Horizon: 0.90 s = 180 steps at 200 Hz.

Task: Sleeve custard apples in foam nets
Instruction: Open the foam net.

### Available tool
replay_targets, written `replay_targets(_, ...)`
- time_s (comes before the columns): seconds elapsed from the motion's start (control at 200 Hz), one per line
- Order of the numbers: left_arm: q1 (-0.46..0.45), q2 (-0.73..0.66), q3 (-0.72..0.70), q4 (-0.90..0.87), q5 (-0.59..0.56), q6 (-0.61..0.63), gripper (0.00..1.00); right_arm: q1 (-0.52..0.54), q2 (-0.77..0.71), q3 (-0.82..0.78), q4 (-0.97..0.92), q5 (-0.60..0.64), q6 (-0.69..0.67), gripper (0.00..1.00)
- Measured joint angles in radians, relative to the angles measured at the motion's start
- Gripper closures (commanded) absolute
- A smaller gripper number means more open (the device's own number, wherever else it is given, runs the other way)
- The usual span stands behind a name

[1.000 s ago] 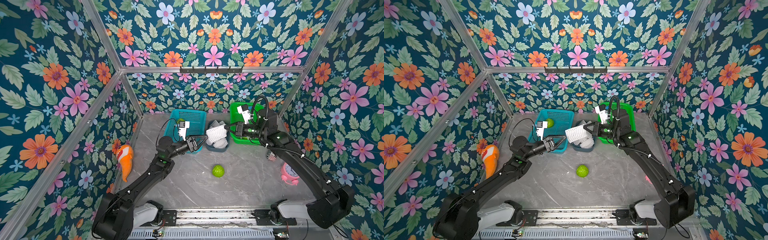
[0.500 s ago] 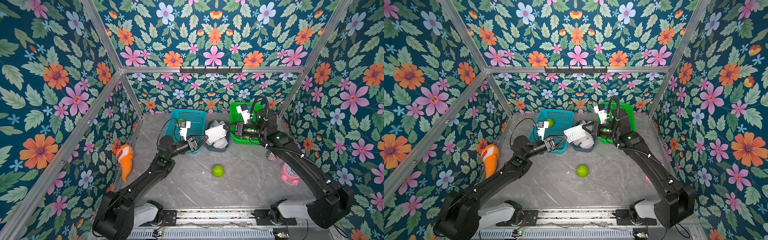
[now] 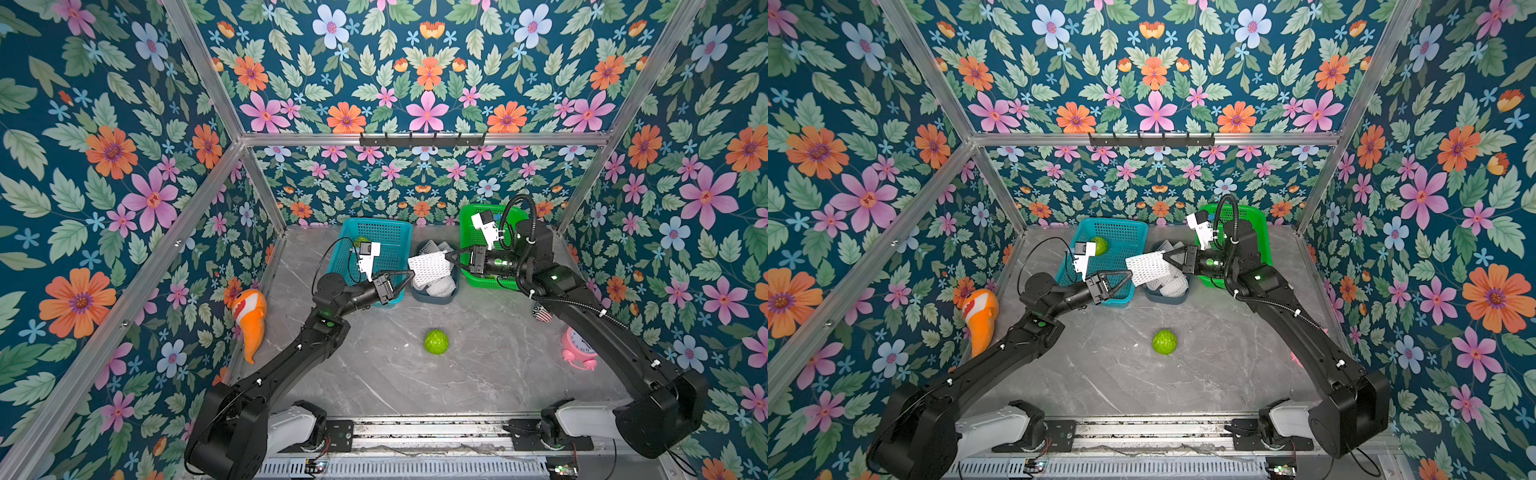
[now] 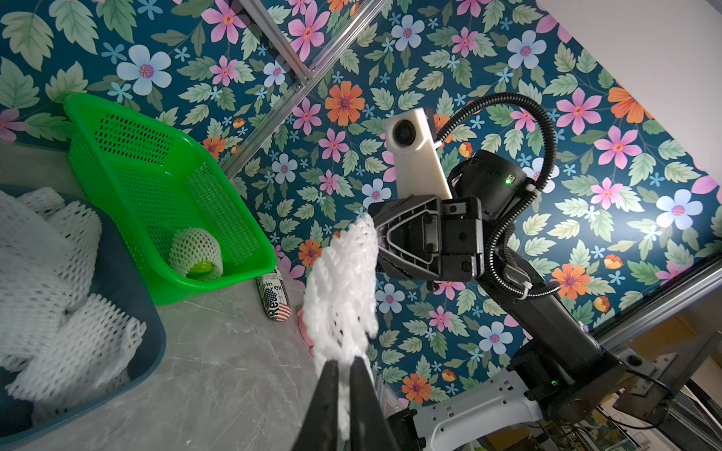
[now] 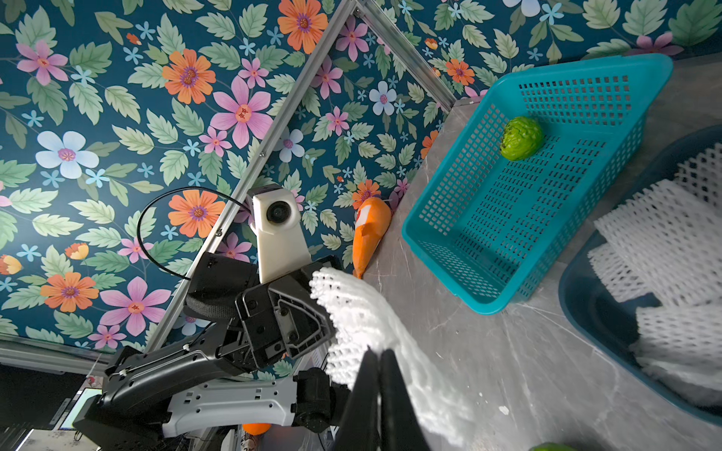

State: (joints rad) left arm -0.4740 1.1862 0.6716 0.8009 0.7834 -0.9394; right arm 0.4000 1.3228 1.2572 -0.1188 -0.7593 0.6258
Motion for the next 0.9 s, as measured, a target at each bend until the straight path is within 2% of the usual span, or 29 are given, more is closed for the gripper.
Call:
replay_targets(0.065,-0.001,0.002,0.0,0.009,0.0,-0.003,0.63,0.0,-0.002,-0.001,0.009,-0.001,0.001,1.0)
replay_targets(0.19,-0.004,0.013,0.005,0.014,0.003,-0.004,0.59,0.004,-0.003,-0.002,0.011,-0.008,0.005,1.0)
replay_targets(0.28,-0.009,0.027,0.014,0.014,0.003,-0.007,0.74,0.014,-0.003,-0.002,0.012,-0.013,0.005,1.0)
replay_targets(0.37,-0.013,0.033,0.017,0.013,0.003,-0.012,1.0,0.02,-0.003,-0.002,0.012,-0.016,0.006,1.0)
replay_targets(0.5,-0.014,0.032,0.018,0.013,0.004,-0.007,1.0,0.019,-0.004,-0.002,0.011,-0.022,0.005,1.0)
replay_targets(0.67,-0.014,0.024,0.018,0.005,0.004,0.001,1.0,0.014,-0.02,-0.004,0.006,-0.026,-0.003,0.62)
replay_targets(0.9,-0.014,0.014,0.018,0.005,0.034,0.007,1.0,-0.032,-0.065,-0.03,0.007,-0.025,-0.005,0.56)
